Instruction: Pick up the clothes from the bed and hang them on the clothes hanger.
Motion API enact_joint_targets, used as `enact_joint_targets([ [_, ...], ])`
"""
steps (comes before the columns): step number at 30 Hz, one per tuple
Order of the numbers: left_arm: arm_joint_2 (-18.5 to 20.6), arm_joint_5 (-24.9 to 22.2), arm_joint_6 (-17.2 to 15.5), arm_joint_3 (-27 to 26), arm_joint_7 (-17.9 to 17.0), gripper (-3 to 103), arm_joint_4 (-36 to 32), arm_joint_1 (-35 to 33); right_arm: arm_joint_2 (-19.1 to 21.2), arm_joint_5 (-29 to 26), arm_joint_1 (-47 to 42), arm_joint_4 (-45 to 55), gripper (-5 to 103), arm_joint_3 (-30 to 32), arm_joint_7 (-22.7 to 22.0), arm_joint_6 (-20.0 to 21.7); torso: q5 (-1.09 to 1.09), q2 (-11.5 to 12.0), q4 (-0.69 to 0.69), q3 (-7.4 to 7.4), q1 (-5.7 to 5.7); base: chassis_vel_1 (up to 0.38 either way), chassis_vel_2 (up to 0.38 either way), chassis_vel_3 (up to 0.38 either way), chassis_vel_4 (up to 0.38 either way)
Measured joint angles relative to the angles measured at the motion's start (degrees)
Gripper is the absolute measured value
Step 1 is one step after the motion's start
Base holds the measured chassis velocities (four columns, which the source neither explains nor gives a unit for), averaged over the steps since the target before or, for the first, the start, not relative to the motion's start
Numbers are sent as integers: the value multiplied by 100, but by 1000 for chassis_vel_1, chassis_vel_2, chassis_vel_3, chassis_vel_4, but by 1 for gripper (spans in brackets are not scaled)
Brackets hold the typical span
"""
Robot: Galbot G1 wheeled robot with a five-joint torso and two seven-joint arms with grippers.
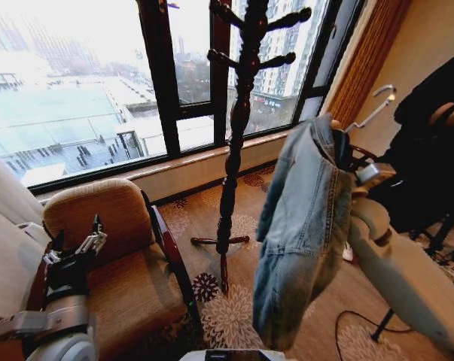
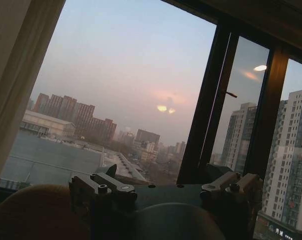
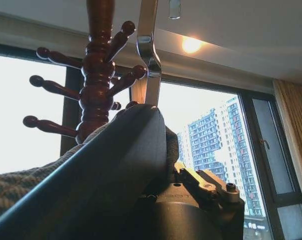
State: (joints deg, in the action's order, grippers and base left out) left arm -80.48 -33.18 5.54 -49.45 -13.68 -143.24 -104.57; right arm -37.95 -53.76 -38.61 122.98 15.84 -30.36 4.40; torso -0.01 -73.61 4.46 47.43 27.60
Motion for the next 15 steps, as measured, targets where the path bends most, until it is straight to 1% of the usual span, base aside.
enact_joint_targets([
  [2,43,-24,-3,10,11,100,0,49,116,2,100,-66,23,-66,-81,77,0,0,0,0,0,0,0,0,0],
  [5,76,-46,-3,16,22,100,0,83,170,9,232,-143,23,-191,-208,200,2,0,4,-1,-1,0,0,0,0],
  [6,80,-54,-3,16,26,100,0,89,168,15,308,-186,23,-271,-268,256,1,-1,3,-1,-1,0,0,0,0],
  [10,77,-63,-3,19,30,100,0,126,60,47,563,-417,23,-594,-380,402,2,-1,0,-1,-1,0,0,0,0],
  [15,79,-90,-6,7,34,100,0,168,-147,136,804,-831,23,-995,-300,375,1,0,0,0,0,0,0,0,0],
])
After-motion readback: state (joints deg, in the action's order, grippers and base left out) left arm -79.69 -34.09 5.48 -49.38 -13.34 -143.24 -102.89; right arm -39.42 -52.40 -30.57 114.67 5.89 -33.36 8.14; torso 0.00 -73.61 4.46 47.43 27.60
